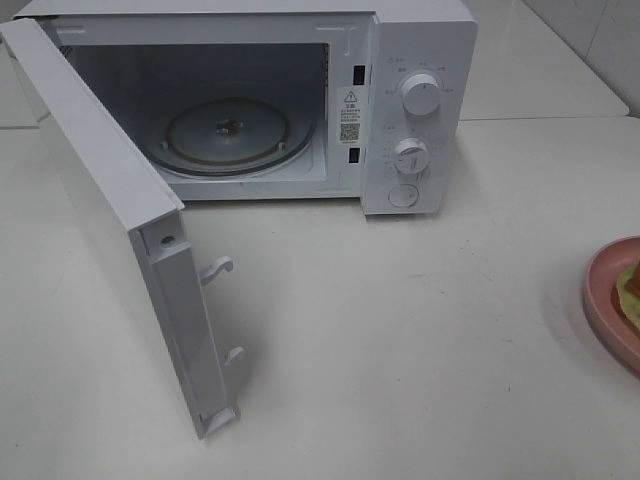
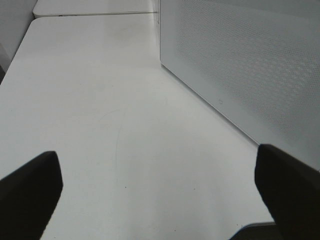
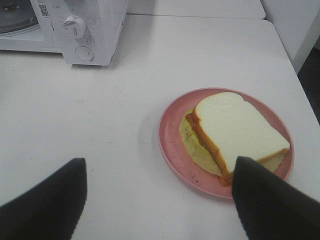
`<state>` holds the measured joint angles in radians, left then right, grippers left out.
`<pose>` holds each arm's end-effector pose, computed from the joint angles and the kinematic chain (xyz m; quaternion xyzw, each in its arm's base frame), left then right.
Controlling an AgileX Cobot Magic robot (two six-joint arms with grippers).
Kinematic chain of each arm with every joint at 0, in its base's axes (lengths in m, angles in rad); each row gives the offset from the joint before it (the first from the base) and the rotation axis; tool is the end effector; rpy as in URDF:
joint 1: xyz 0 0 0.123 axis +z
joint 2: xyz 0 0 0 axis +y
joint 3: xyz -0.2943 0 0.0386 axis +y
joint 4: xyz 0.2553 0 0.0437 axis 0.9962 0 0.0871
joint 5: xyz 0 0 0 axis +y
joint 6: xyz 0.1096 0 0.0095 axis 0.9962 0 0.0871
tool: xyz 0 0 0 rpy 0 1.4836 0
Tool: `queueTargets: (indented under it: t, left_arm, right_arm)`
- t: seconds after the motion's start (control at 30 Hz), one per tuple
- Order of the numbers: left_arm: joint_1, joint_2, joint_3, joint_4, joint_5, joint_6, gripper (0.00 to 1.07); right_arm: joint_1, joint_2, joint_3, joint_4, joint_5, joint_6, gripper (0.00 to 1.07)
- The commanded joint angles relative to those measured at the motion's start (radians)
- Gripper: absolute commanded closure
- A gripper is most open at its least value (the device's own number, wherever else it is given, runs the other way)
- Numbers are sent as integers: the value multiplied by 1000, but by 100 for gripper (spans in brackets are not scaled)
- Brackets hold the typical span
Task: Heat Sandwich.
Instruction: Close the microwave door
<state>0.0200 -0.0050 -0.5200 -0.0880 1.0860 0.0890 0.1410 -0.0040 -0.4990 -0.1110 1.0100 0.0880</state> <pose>0.0023 -0.0085 0.2759 0.0322 0.8519 -0.0155 0.5225 0.0096 -0.0091 0.2773 -0.0214 0.8374 0.0070 0.5462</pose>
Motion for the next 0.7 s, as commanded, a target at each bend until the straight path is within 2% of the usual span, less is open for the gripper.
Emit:
queueTargets:
  t: [0.03,0.7]
  left_arm:
    - [-2,-5,3,2,-10,-1,9]
    - [-2,-5,3,2,-10,-1,9]
  right_arm:
    - [-9,-28,0,-2,-14,-9,31]
    - [-9,-28,0,-2,-14,-10,32]
